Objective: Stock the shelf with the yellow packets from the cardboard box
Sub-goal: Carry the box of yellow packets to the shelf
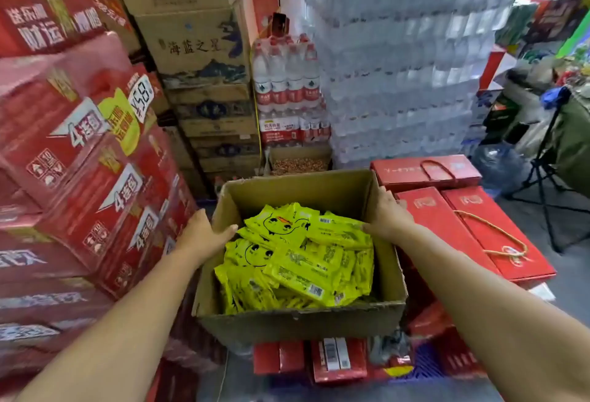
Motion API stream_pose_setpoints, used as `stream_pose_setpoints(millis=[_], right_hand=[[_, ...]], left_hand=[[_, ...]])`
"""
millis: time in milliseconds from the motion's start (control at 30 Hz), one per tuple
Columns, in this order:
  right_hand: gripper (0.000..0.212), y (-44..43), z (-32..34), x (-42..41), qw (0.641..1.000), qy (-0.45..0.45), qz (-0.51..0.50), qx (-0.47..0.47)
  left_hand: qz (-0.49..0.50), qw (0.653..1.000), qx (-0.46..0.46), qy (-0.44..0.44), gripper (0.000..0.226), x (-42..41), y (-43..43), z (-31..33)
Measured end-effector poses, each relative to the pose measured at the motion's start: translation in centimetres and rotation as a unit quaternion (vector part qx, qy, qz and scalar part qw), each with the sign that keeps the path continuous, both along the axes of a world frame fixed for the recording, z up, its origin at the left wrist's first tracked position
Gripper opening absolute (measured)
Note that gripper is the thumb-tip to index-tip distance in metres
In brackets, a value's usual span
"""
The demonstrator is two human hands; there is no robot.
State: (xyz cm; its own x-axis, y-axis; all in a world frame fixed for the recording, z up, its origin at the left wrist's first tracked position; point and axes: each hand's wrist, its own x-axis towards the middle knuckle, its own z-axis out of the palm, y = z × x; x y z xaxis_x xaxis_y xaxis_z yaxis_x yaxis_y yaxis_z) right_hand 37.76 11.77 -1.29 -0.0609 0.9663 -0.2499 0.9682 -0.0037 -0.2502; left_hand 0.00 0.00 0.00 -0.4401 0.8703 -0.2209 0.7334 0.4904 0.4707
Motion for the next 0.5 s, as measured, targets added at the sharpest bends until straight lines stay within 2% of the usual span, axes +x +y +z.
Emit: stream_pose_setpoints(millis=[67, 167, 233, 300, 433, 500], right_hand=[[0.108, 0.1, -1.0, 0.0, 0.997, 0.052, -0.050, -0.023], [0.054, -1.2, -1.2, -0.2, 0.984, 0.117, -0.131, -0.017], [0.034, -1.5, -1.7, -0.1, 0.976, 0.139, -0.168, -0.001], [0.031, -1.6, -2.1, 0.2, 0.969, 0.140, -0.204, -0.012], [0.048, -1.4, -2.1, -0.1, 0.965, 0.092, -0.247, -0.008], [0.050, -1.3, -2.0, -0.5, 0.964, 0.069, -0.257, 0.003]], left_hand=[[0.018, 0.999, -0.033, 0.001, 0.099, -0.4, 0.2, -0.7], [0.014, 0.998, -0.061, -0.007, 0.078, -0.9, 0.7, -2.2], [0.027, 0.998, -0.055, -0.022, 0.067, -0.8, 1.3, -3.5], [0.055, 0.997, -0.061, -0.016, 0.065, -0.9, 1.5, -4.8], [0.095, 0.992, -0.084, 0.002, 0.075, -0.9, 1.2, -6.1], [0.100, 0.992, -0.075, 0.026, 0.072, -0.7, 1.2, -5.8]])
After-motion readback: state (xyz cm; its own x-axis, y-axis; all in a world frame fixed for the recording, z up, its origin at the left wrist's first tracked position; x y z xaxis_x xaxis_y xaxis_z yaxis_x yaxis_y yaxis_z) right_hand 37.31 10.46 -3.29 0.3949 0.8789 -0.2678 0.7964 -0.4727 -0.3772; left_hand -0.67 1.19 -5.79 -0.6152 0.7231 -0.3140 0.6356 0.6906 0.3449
